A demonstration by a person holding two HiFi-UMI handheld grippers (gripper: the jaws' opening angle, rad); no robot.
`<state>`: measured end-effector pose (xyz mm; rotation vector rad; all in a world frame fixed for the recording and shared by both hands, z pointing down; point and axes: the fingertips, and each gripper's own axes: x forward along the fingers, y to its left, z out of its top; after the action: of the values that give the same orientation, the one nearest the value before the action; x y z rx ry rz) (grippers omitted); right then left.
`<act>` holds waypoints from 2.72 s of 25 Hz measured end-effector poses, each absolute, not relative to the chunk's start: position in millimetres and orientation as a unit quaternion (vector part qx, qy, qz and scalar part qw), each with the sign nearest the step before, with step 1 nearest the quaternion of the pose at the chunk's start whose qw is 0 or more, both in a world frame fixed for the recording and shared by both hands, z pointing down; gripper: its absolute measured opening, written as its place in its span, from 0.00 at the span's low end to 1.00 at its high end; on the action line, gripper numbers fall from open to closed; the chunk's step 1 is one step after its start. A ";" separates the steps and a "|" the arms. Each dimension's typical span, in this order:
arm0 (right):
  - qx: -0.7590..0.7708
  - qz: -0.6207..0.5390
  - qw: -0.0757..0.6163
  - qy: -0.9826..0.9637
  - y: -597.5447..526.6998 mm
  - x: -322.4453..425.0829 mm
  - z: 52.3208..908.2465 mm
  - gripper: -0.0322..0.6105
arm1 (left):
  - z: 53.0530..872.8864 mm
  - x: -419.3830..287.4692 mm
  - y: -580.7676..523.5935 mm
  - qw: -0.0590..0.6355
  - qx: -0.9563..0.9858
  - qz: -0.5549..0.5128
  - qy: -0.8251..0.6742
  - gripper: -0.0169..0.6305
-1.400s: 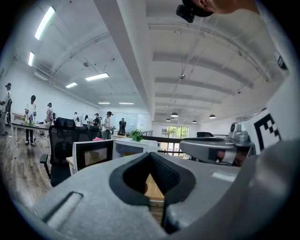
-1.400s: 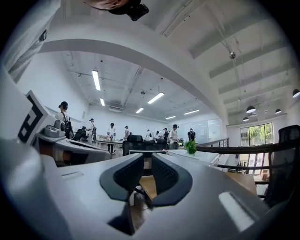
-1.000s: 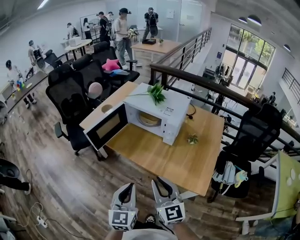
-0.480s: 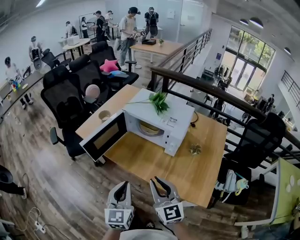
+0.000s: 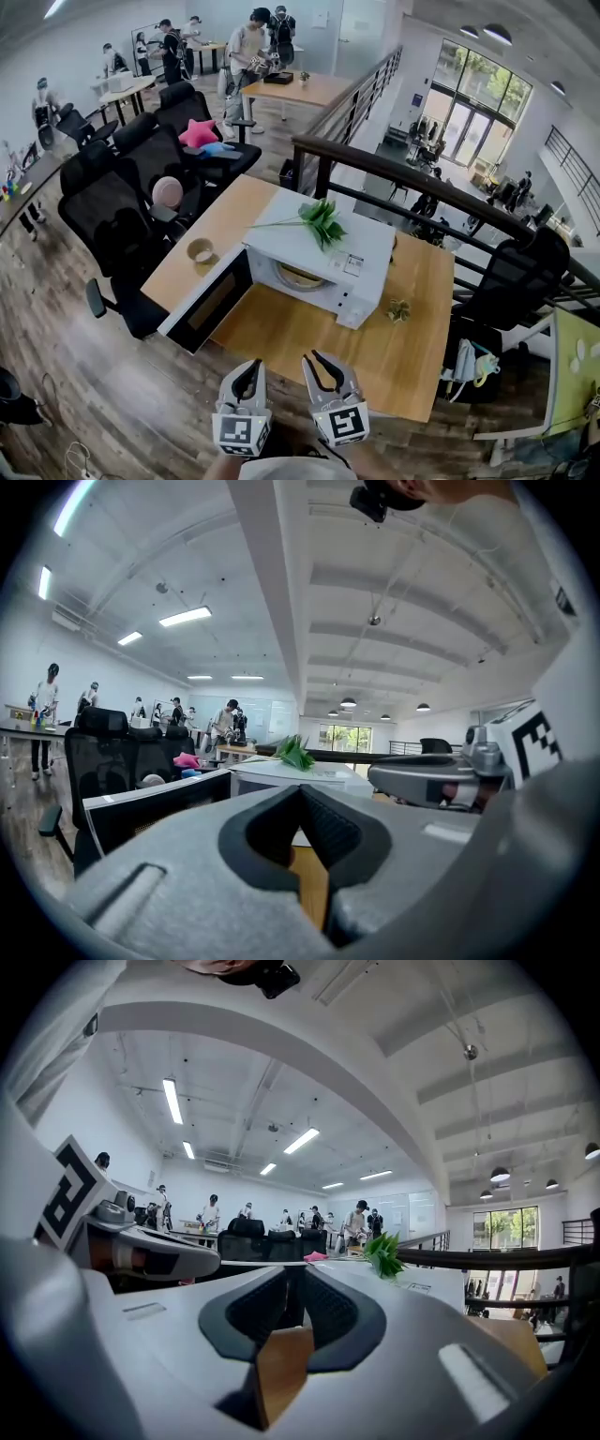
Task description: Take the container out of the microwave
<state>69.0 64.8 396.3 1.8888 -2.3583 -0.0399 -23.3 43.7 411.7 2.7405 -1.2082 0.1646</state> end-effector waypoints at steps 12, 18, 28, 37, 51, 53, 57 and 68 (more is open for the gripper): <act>0.663 -0.013 0.076 -0.744 -0.5 58.2 399.6 0.17 | 418.3 -31.8 -29.6 0.076 0.932 0.053 -0.350 0.03; 0.671 0.001 0.082 -0.737 -18.1 74.4 409.2 0.17 | 426.3 -17.3 -45.1 0.082 0.936 0.061 -0.338 0.03; 0.639 0.007 0.087 -0.764 -59.7 104.8 421.3 0.17 | 432.5 18.3 -85.6 0.085 0.926 0.078 -0.360 0.03; 0.618 0.015 0.081 -0.782 -87.7 135.9 436.0 0.18 | 447.1 50.4 -109.3 0.088 0.916 0.091 -0.381 0.03; 0.612 0.040 0.106 -0.783 -118.7 128.7 461.5 0.18 | 470.3 45.8 -139.5 0.108 0.915 0.108 -0.374 0.03; 0.613 0.045 0.116 -0.780 -124.4 126.8 466.6 0.18 | 473.8 44.3 -146.4 0.110 0.916 0.111 -0.369 0.03; 0.612 0.047 0.150 -0.775 -134.3 122.0 477.3 0.18 | 486.8 38.6 -156.0 0.122 0.916 0.121 -0.362 0.03; 0.621 0.073 0.229 -0.746 -161.8 118.5 526.3 0.19 | 525.2 35.2 -174.6 0.147 0.921 0.139 -0.333 0.03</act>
<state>118.5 -161.8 526.3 1.7101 -2.0523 0.2002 35.2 -174.6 525.2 2.6506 -0.9576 0.3996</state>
